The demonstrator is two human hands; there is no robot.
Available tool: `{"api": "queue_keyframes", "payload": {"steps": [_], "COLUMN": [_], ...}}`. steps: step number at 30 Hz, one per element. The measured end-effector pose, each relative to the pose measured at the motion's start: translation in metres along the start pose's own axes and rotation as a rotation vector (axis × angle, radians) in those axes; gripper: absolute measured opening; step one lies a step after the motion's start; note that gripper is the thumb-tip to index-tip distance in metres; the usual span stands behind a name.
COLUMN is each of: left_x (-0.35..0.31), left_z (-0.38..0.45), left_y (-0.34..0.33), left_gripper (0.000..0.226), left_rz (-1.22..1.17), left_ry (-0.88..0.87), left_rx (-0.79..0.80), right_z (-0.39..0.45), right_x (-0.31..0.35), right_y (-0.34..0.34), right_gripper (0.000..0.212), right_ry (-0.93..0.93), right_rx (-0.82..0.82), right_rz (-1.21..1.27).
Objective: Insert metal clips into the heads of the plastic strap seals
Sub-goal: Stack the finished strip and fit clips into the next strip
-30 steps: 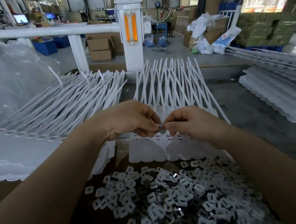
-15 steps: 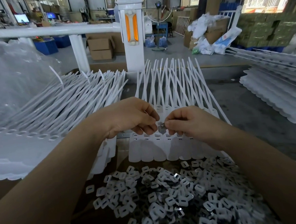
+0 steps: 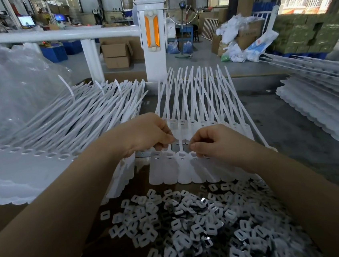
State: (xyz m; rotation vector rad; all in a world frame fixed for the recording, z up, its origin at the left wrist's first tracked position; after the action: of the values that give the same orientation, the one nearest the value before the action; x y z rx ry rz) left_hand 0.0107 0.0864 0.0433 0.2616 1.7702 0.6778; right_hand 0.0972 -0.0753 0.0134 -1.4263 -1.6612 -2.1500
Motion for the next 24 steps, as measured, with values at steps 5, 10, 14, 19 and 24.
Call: {"api": "queue_keyframes", "payload": {"steps": [5,10,14,19,24], "left_x": [0.008,0.009,0.009,0.009,0.008], "left_z": [0.003,0.005,0.004,0.005,0.006], "left_y": [-0.002,-0.005,-0.006,-0.006,-0.009], "left_gripper": [0.011,0.009,0.009,0.007,0.008], "left_rz": [0.056,0.106,0.223,0.260,0.271], "left_ry": [0.026,0.024,0.006,0.009,0.006], "left_rx": [-0.003,-0.001,0.032,0.019,-0.008], "right_z": [0.000,0.002,0.002,0.003,0.001], "right_x": [0.001,-0.001,-0.001,-0.001,-0.002], "right_y": [0.000,0.001,0.002,0.002,0.002], "right_gripper": [0.008,0.007,0.007,0.007,0.007], "right_ry": [-0.001,-0.003,0.007,0.015,0.016], "right_rx": [0.016,0.027,0.024,0.027,0.024], "right_rz": [-0.071,-0.067,-0.077,-0.090,-0.086]}}
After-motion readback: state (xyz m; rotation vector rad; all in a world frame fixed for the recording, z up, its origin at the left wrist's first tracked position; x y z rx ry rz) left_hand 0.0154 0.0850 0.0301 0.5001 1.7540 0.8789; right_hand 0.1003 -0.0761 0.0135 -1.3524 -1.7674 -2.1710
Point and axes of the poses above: each hand's wrist, its own z-axis towards the middle knuckle, its own y-axis out of the back of the hand, x = y × z, the point moved 3 cm from there along z, towards the middle knuckle, and after that the axes turned 11 degrees about -z, right-handed, at the moved point
